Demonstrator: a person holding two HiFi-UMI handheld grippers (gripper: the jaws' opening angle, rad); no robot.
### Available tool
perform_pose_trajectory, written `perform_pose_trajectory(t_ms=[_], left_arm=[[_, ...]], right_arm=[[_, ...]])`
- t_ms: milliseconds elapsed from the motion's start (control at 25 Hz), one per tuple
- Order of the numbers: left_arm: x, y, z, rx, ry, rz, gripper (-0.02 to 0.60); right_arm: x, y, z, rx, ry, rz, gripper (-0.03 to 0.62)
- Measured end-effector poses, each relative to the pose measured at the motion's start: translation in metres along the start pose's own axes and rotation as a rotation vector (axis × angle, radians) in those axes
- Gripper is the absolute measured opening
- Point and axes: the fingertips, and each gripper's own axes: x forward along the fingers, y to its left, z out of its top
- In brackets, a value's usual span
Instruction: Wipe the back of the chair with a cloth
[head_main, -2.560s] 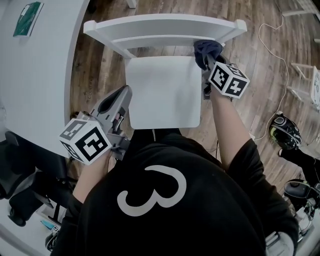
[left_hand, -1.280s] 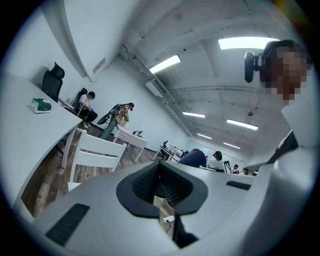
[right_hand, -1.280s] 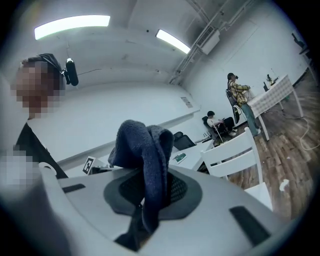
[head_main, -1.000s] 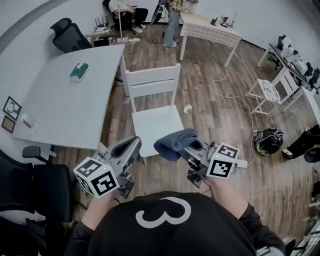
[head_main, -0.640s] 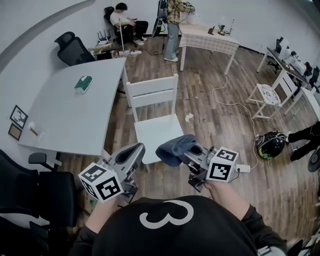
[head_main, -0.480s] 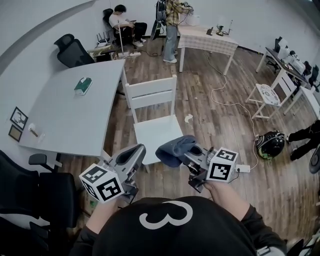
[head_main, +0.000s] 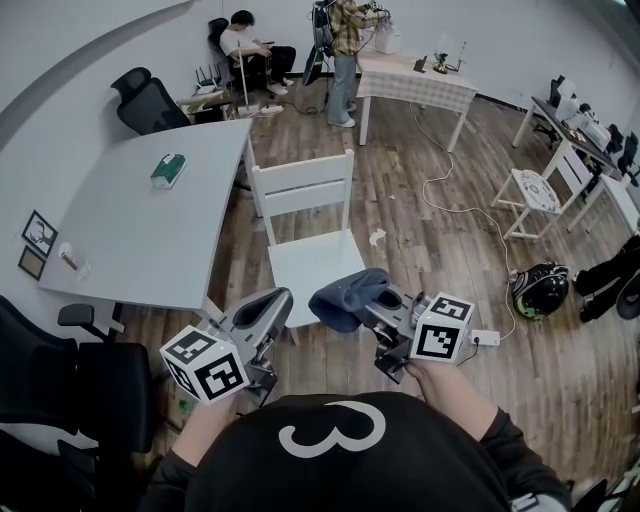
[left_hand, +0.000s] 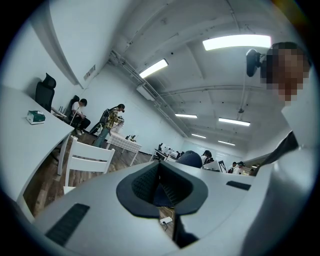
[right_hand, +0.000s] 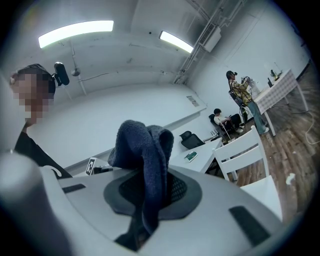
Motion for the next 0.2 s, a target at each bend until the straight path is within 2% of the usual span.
perform_pose_trajectory(t_ms=[200], left_arm=[[-0.0083, 0.0035, -0.0048, -0.006, -0.001, 0.002, 0.014]], right_arm=[[0.004, 0.0038, -0.0074, 0.003, -0.003, 0.001, 0.05]])
